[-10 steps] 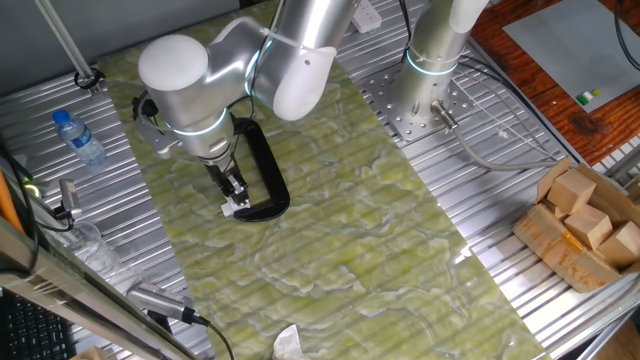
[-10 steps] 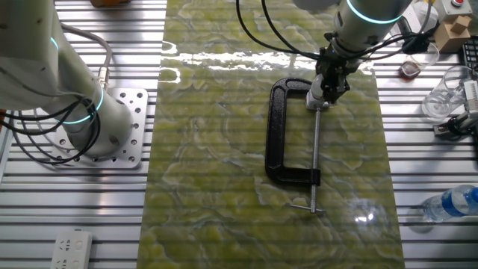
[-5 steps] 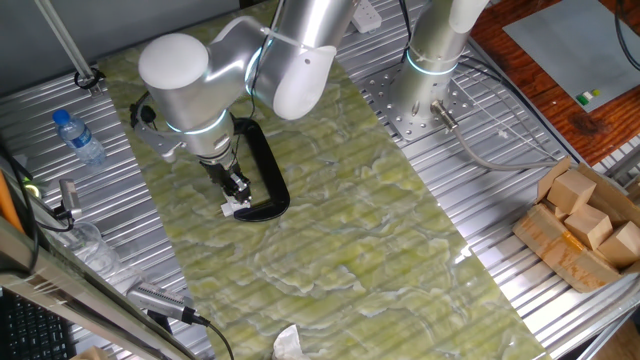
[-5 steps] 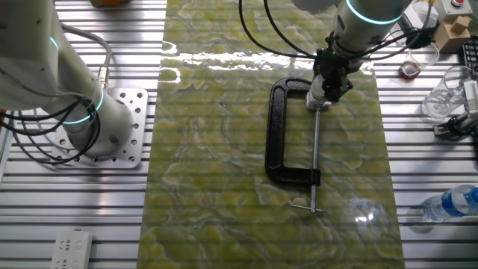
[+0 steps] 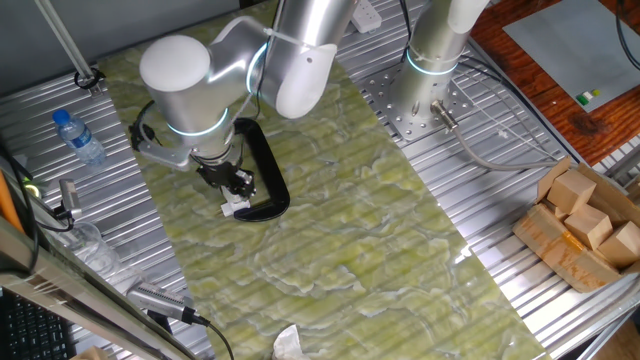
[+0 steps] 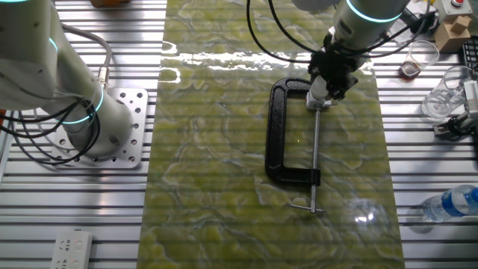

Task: Take out the light bulb by rotating it

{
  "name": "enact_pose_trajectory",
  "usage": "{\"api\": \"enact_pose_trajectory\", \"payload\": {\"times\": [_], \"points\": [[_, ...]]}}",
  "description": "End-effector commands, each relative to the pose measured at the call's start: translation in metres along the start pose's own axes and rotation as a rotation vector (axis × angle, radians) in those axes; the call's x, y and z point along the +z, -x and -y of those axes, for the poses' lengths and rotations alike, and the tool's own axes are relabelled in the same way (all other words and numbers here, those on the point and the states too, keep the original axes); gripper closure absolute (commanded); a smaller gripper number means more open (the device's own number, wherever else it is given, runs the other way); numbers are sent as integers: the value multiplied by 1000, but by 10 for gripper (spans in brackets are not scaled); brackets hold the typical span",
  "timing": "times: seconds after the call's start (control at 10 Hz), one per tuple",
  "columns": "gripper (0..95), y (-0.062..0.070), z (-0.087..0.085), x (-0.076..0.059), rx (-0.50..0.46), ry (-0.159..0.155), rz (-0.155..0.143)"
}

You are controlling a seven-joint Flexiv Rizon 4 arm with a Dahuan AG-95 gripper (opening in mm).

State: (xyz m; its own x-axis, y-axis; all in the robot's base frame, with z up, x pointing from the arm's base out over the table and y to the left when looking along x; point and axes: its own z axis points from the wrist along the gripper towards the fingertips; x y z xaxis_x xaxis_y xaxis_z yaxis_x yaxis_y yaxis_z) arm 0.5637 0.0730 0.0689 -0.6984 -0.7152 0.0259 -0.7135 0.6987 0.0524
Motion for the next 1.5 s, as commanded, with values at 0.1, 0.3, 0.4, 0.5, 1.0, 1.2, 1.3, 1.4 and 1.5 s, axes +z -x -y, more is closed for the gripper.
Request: {"api": "enact_pose_trajectory", "payload": {"times": [0.1,0.3,0.4,0.5,1.0,1.2,1.3,1.4,1.5], "points": [[950,0,0,1,-280,-3,-1],[950,0,-1,1,-353,-6,-1],[950,0,-1,1,-383,-6,-1],[950,0,-1,1,-420,-7,-1],[950,0,-1,0,-425,-9,-2],[760,0,-1,0,-417,-13,3],[570,0,-1,0,-405,-15,4],[570,1,-1,0,-392,-14,3],[380,2,-1,-1,-390,-15,3]]}}
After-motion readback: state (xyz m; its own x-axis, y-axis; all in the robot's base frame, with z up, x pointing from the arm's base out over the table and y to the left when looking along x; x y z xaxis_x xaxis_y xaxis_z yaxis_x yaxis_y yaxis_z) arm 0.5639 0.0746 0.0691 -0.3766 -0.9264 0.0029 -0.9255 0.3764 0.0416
